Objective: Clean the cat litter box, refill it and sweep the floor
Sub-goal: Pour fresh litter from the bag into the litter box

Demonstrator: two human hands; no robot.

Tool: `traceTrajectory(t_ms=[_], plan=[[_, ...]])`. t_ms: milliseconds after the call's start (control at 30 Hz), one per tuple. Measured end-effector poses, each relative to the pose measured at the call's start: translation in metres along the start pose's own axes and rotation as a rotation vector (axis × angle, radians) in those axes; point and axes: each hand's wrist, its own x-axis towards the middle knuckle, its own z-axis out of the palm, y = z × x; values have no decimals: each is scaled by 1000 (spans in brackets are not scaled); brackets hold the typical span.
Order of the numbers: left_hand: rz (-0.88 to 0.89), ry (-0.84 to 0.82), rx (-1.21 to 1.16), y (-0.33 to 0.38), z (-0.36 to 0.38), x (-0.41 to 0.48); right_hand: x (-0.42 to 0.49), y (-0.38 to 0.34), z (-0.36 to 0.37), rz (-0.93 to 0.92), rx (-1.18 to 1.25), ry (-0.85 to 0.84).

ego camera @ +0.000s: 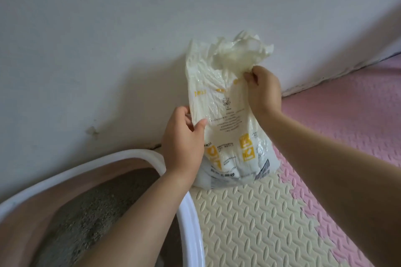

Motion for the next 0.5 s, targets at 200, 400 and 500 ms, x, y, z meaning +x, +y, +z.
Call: traceTrajectory(t_ms=[200, 400, 500], plan=[[-103, 30, -5, -25, -5, 14, 6, -4, 30, 39, 4, -90], [-59, -1, -7, -32, -6, 20, -2, -1, 27, 131, 12, -183], [9, -48, -38, -34, -6, 19, -42, 4, 7, 27, 52, -81]])
